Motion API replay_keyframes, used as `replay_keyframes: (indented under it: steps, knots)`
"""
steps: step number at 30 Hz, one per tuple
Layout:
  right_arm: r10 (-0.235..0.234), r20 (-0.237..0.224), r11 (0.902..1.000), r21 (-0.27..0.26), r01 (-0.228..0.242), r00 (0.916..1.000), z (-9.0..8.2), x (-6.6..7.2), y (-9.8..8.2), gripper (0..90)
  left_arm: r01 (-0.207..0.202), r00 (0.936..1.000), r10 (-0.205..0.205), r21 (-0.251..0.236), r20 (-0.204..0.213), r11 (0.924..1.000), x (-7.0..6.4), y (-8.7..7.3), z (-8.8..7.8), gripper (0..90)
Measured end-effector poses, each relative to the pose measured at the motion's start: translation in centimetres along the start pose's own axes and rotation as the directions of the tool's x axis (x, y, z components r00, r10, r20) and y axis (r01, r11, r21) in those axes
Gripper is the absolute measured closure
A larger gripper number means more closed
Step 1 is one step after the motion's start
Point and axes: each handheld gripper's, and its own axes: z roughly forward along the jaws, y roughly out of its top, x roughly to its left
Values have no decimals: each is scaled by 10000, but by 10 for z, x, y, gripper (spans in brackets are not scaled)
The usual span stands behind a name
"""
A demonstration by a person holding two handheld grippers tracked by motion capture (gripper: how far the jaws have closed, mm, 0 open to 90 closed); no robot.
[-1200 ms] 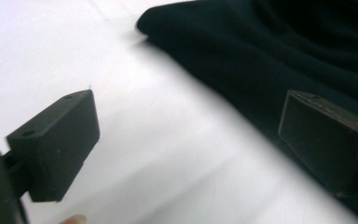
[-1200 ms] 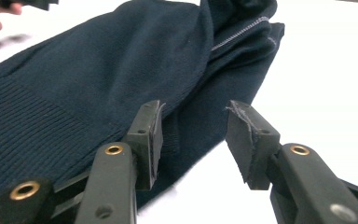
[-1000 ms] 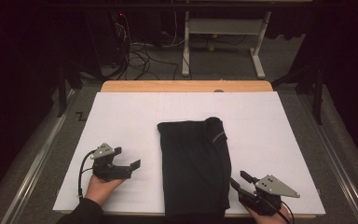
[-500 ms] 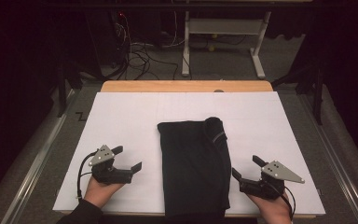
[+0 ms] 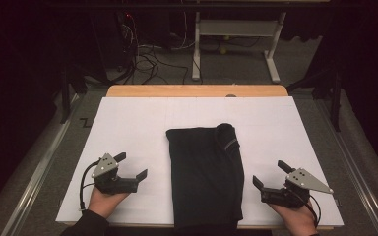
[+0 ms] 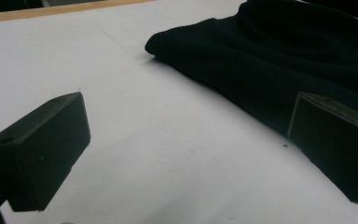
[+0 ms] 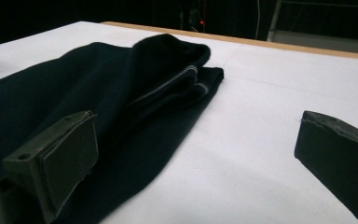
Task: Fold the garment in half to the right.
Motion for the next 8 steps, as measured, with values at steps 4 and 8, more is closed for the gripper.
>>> replay_keyframes:
  steps: [4, 8]
  knots:
    - [-117, -188, 9998, -184, 113, 9998, -1, 3, 2, 0, -141, 9999, 141, 7, -47, 9999, -4, 1, 1, 0]
    - [-82, -228, 10000, -52, 81, 9997, 2, 3, 0, 0, -421, 9991, 422, 45, -50, 9991, -7, 2, -1, 0]
